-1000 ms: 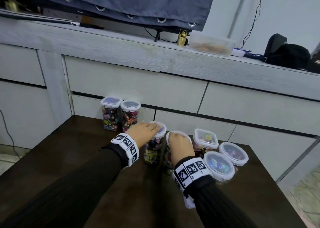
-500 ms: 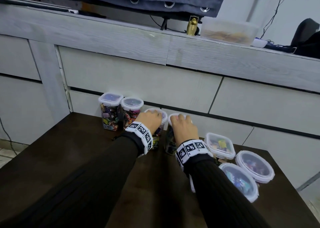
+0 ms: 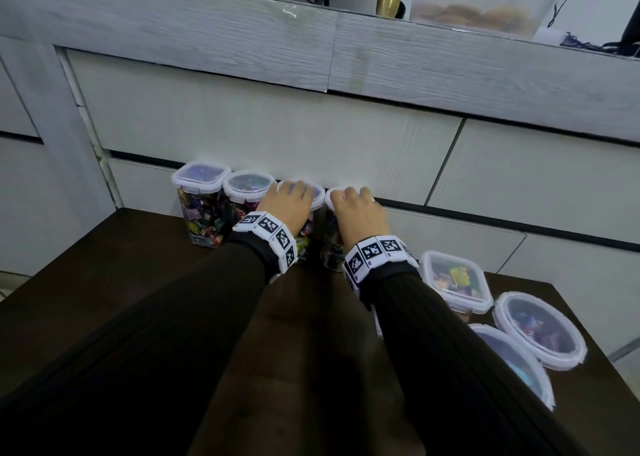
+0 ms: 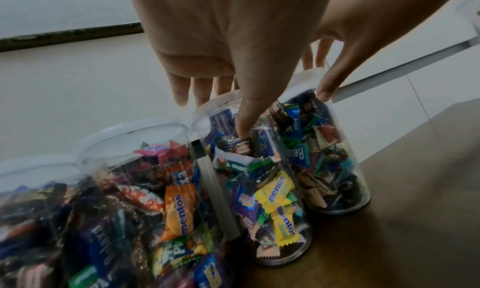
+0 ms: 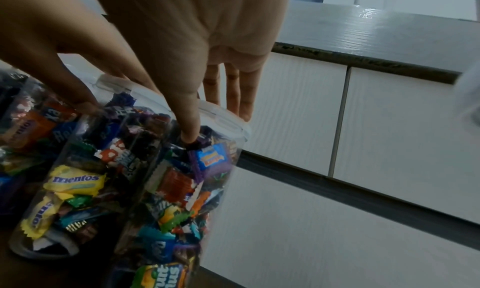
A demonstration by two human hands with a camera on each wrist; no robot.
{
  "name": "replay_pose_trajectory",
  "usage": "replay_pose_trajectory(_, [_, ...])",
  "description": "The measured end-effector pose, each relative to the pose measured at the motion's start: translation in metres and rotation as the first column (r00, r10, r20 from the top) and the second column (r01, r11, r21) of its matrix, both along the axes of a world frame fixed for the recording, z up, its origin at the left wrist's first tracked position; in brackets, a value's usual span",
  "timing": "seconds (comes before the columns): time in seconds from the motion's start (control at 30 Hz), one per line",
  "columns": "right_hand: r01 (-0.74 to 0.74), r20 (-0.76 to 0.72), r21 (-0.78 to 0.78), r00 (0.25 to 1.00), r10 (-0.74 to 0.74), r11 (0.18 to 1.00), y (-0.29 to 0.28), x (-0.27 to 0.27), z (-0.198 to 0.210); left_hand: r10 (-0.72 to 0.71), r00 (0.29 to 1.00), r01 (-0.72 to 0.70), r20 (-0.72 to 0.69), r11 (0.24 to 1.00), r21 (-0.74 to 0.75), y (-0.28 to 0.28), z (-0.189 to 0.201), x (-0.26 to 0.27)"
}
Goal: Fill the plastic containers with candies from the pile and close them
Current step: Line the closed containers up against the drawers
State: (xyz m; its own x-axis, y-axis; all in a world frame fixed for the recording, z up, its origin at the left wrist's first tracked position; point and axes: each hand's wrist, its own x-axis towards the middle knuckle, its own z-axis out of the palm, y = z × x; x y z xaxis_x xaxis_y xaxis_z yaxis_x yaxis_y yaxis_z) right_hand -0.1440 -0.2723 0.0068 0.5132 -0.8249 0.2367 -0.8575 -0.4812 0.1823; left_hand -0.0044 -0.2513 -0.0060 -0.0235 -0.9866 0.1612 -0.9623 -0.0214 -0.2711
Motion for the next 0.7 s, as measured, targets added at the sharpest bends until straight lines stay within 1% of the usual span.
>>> replay_pose_trajectory(0.1, [0.011,-0.006,0.042,1.0,-0.011,0.999,0.003,0.0,0.002,0.043,0.999,-0.042,-0.011,0.998,0.036,0.011,0.001,-0.001])
replay_pose_trajectory(0.17, [0.036,-0.022,0.085,0.999,-0.034,0.996,0.009,0.0,0.007,0.03,0.998,-0.03,-0.048,1.0,-0.001,0.024,0.003,-0.007])
replay_pose_trajectory(0.27, [0.045,0.03,0.164,0.998,-0.051,0.985,0.021,-0.004,0.018,-0.109,0.985,0.095,-0.132,0.99,-0.102,0.049,0.008,-0.022])
replay_pose_trajectory(0.33, [0.038,0.072,0.199,0.996,-0.053,0.979,0.031,-0.013,0.032,-0.231,0.955,0.199,-0.185,0.964,-0.178,0.065,0.012,-0.036])
replay_pose_trajectory(0.4, [0.036,0.057,0.216,0.997,-0.049,0.976,0.041,-0.028,0.048,-0.335,0.906,0.282,-0.259,0.934,-0.221,0.083,0.019,-0.056])
replay_pose_trajectory(0.43, [0.042,0.036,0.234,0.998,-0.052,0.971,0.045,-0.038,0.056,-0.364,0.881,0.306,-0.301,0.925,-0.224,0.092,0.022,-0.066])
replay_pose_trajectory(0.53, [0.118,-0.031,0.329,0.993,-0.114,0.937,0.055,-0.074,0.076,-0.433,0.827,0.372,-0.36,0.9,-0.228,0.119,0.026,-0.099])
replay_pose_trajectory(0.57, [0.146,-0.045,0.355,0.989,-0.14,0.923,0.058,-0.088,0.081,-0.474,0.796,0.41,-0.377,0.88,-0.24,0.128,0.026,-0.111])
replay_pose_trajectory(0.63, [0.182,-0.081,0.392,0.983,-0.163,0.902,0.062,-0.116,0.09,-0.59,0.703,0.539,-0.397,0.806,-0.244,0.143,0.023,-0.134])
replay_pose_trajectory(0.7, [0.195,-0.132,0.419,0.979,-0.153,0.887,0.069,-0.143,0.094,-0.711,0.61,0.688,-0.349,0.694,-0.213,0.154,0.016,-0.156])
